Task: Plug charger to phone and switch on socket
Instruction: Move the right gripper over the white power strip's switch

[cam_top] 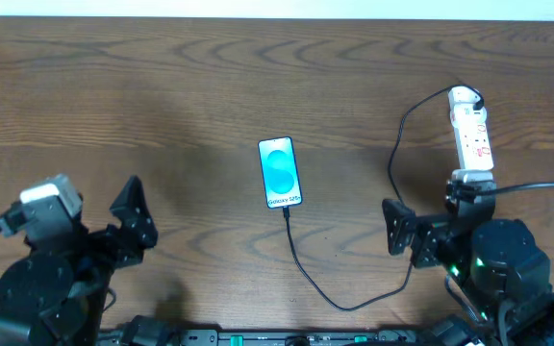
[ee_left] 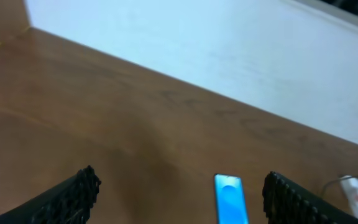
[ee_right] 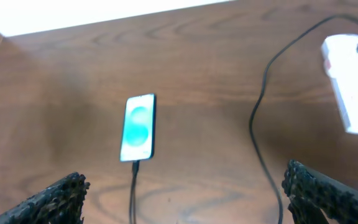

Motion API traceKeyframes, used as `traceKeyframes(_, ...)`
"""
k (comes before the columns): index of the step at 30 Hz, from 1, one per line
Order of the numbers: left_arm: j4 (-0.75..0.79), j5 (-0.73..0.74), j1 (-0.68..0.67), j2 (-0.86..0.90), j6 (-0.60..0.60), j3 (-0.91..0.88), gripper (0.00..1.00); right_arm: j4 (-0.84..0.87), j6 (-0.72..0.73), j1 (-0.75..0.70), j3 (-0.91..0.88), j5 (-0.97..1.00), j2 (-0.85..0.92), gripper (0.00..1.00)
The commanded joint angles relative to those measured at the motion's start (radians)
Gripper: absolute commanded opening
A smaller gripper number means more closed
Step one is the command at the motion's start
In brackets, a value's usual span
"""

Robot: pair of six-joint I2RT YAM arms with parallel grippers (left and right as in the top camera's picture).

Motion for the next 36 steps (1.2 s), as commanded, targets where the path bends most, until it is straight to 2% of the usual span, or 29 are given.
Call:
traceKeyframes(1, -0.033, -0.074, 0.003, -0.014, 0.002, -0.005, 0.87, 0.034, 0.013, -0.008, 0.011, 0.099, 0.06, 0.99)
traceKeyframes(6, -0.06, -0.082, 0.003, -0.007, 0.003, -0.005, 0.87, 0.13, 0.014, -0.008, 0.011, 0.135, 0.19, 0.99)
traceKeyframes(14, -0.098, -0.082, 0.003, -0.004, 0.004, -0.005, 0.87, 0.332, 0.112, -0.008, 0.011, 0.135, 0.444, 0.99)
traceKeyframes(19, -0.193, -0.103, 0.003, -0.004, 0.011, -0.005, 0.87, 0.359, 0.198, -0.04, 0.011, 0.134, 0.516, 0.98)
traceKeyframes(22, -0.262, -0.137, 0.003, -0.004, 0.011, -0.005, 0.87, 0.353, 0.203, -0.075, 0.011, 0.119, 0.523, 0.95)
traceKeyframes(25, -0.314, -0.147, 0.003, -0.004, 0.011, -0.005, 0.87, 0.331, 0.203, -0.111, 0.011, 0.104, 0.52, 0.88)
traceKeyframes(28, -0.366, -0.155, 0.003, -0.004, 0.01, -0.005, 0.87, 0.295, 0.203, -0.15, 0.012, 0.06, 0.52, 0.74)
traceKeyframes(33, -0.364, -0.155, 0.003, -0.004, 0.01, -0.005, 0.87, 0.21, 0.203, -0.201, 0.012, 0.029, 0.52, 0.51)
traceKeyframes(36, -0.363, -0.156, 0.003, -0.005, 0.01, -0.005, 0.87, 0.175, 0.203, -0.217, 0.012, 0.029, 0.52, 0.41)
